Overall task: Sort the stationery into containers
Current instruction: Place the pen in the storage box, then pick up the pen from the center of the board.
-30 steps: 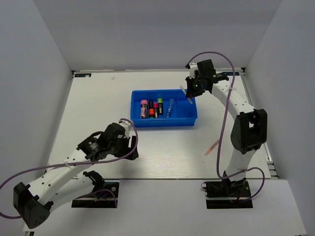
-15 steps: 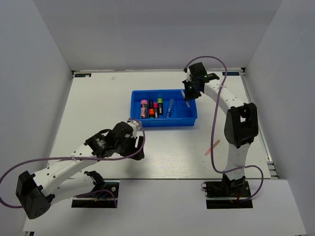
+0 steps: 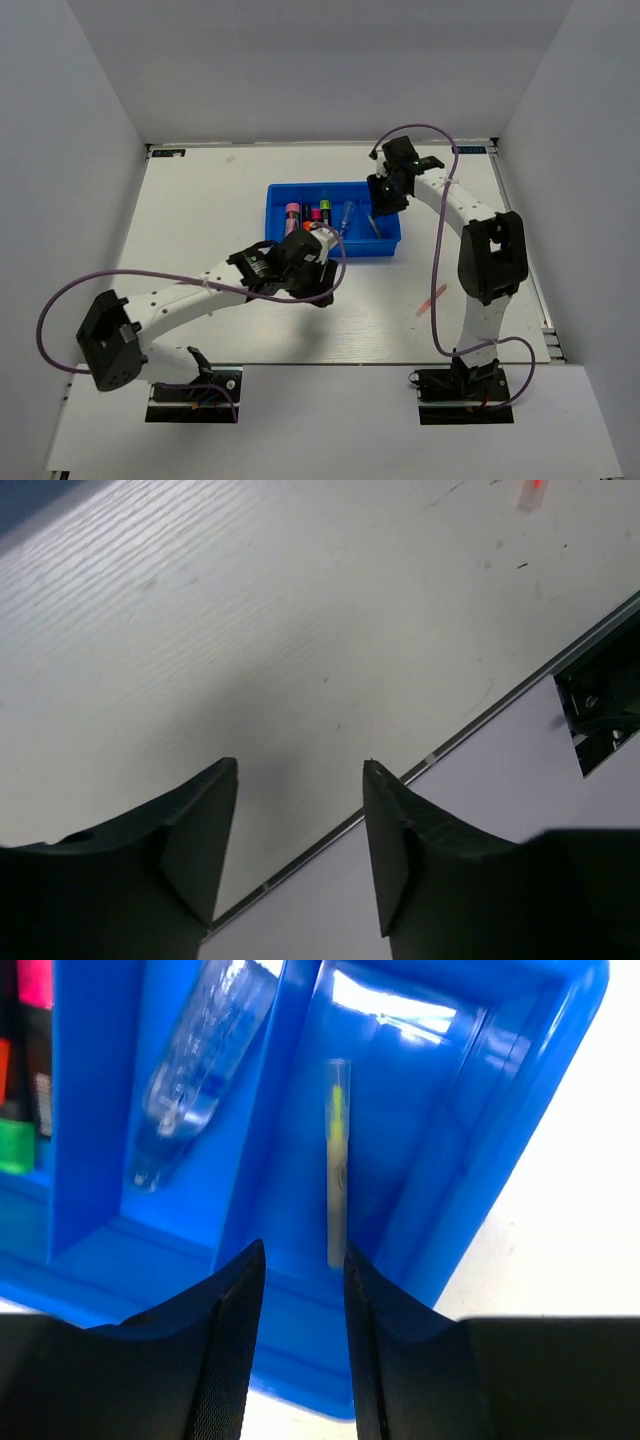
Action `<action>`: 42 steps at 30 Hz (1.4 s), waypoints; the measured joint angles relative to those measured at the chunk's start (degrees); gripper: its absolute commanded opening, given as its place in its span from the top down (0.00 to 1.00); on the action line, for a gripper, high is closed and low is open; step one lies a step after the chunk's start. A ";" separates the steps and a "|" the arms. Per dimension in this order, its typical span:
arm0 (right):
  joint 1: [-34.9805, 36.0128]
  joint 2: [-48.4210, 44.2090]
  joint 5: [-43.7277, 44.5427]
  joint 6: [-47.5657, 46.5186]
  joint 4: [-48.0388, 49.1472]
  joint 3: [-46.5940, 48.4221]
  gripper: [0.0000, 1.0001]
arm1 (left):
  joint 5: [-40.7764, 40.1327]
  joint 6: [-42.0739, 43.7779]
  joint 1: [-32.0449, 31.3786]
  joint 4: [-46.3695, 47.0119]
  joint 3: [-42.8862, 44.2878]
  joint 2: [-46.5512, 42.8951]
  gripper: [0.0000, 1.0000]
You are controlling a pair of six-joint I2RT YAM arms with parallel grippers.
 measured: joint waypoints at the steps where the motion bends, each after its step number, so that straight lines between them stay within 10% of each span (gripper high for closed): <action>1: 0.00 -0.76 -0.31 -0.04 -0.07 -0.61 0.61 | 0.04 0.04 -0.52 1.05 0.98 1.77 0.45; 5: -0.04 -3.87 -1.31 -0.90 -0.37 -1.57 1.00 | 0.52 -0.17 -2.25 4.15 3.98 7.10 0.72; 14: -1.27 -27.54 15.78 -10.27 15.52 -25.64 0.97 | 4.22 -1.79 -5.66 14.27 9.73 17.38 0.96; 20: -9.16 -35.89 21.42 -11.45 11.87 -30.88 0.56 | 7.48 -2.71 -8.24 17.25 23.10 32.59 0.28; 28: -15.23 -50.93 18.40 -9.97 4.96 -39.71 0.54 | 6.71 -0.52 -11.26 16.65 39.15 47.25 0.26; 42: -18.67 -57.90 11.93 -5.20 2.62 -44.00 0.51 | -6.05 6.64 -14.91 17.90 42.38 54.75 0.42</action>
